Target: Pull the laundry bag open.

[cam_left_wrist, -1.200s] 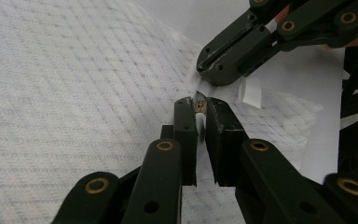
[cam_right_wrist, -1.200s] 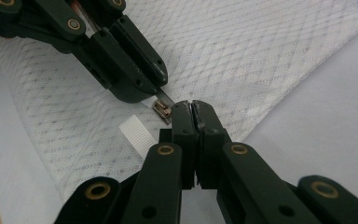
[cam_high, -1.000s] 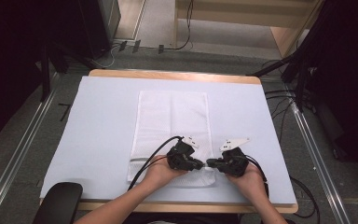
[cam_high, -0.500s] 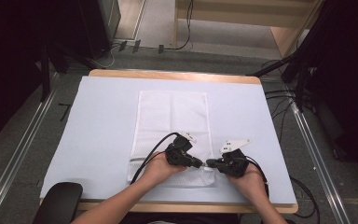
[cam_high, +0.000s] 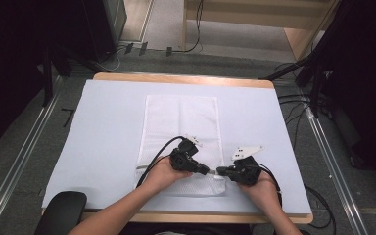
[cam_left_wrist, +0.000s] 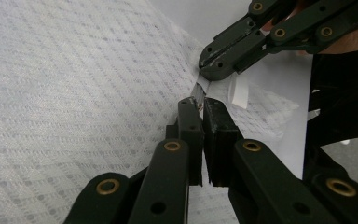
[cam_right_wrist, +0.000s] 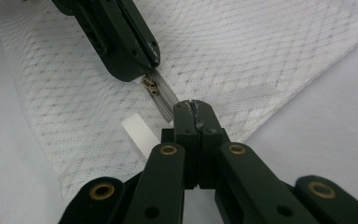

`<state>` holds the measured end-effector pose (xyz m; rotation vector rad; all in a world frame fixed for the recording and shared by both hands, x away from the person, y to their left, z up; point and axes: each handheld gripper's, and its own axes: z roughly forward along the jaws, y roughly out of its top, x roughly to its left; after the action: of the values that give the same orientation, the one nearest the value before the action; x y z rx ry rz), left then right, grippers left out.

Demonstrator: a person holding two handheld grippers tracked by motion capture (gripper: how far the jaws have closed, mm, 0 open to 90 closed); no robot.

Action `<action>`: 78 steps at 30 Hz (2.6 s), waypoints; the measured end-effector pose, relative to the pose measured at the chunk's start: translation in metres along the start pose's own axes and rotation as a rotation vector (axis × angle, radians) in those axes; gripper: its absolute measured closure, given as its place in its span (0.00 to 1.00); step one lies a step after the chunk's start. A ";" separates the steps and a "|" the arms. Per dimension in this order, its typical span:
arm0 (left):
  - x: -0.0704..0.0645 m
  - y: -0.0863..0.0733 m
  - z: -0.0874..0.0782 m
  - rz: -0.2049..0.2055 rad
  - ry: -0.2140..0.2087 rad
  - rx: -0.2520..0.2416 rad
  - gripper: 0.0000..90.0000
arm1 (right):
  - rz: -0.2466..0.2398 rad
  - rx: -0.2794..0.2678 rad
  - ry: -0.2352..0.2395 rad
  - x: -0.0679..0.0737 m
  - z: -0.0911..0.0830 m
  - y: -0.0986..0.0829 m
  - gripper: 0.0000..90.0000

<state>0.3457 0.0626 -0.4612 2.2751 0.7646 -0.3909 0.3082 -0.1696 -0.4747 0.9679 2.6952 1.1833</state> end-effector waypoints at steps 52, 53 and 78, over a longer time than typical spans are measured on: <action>0.014 -0.010 -0.036 -0.047 0.020 0.039 0.99 | 0.048 0.009 -0.004 0.001 0.000 0.001 1.00; 0.014 -0.011 -0.038 -0.046 0.032 0.034 0.99 | 0.047 0.010 -0.005 0.001 0.000 0.001 1.00; 0.029 -0.033 -0.076 -0.090 0.058 0.058 0.99 | 0.049 0.012 -0.005 0.001 0.000 0.001 1.00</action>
<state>0.3521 0.1472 -0.4381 2.3204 0.8986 -0.3948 0.3079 -0.1684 -0.4738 1.0435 2.6930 1.1719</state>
